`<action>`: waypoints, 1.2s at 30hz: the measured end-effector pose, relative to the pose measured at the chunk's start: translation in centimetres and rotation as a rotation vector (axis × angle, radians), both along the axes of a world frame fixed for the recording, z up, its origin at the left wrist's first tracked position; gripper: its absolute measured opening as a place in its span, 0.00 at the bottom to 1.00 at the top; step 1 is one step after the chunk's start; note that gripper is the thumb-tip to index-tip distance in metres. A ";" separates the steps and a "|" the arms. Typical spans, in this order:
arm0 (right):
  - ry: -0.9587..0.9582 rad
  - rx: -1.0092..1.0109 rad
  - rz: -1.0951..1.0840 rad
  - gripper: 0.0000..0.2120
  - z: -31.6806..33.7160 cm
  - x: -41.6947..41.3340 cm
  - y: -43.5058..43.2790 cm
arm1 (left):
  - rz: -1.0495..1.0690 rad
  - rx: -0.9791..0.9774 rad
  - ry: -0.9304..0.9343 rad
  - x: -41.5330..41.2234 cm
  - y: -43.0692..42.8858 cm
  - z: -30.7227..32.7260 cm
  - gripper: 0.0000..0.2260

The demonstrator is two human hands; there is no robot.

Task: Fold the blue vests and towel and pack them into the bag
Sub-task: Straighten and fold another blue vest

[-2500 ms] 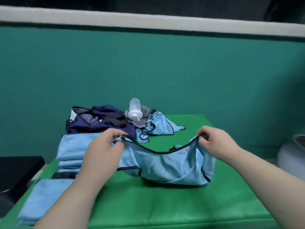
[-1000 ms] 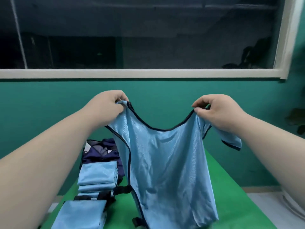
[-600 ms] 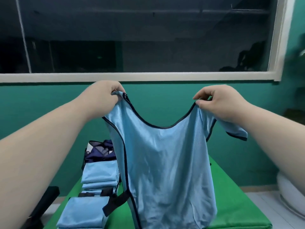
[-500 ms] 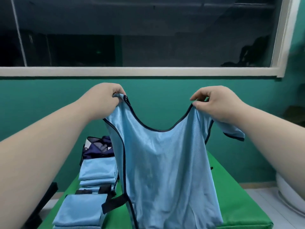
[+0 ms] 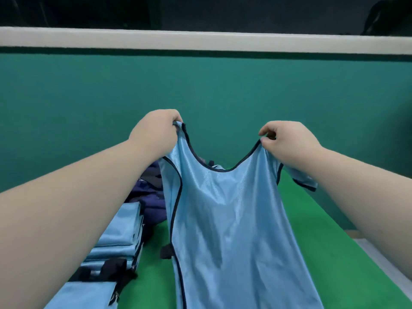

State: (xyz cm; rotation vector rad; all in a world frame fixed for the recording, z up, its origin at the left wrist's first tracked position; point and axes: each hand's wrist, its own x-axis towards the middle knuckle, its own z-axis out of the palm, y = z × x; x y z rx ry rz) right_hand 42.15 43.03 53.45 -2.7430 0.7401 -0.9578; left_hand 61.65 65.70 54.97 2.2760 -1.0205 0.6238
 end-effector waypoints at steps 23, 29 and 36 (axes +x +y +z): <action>0.417 0.160 0.309 0.14 -23.2 2.2 -2.5 | -0.232 0.242 0.391 -2.6 -7.3 -24.7 0.16; 0.177 0.293 0.250 0.06 -25.7 -7.4 2.1 | -0.426 0.249 0.422 -12.0 1.5 -28.4 0.08; 0.071 0.206 0.179 0.12 -28.7 -14.4 8.6 | -0.406 0.242 0.332 -17.9 8.5 -30.9 0.18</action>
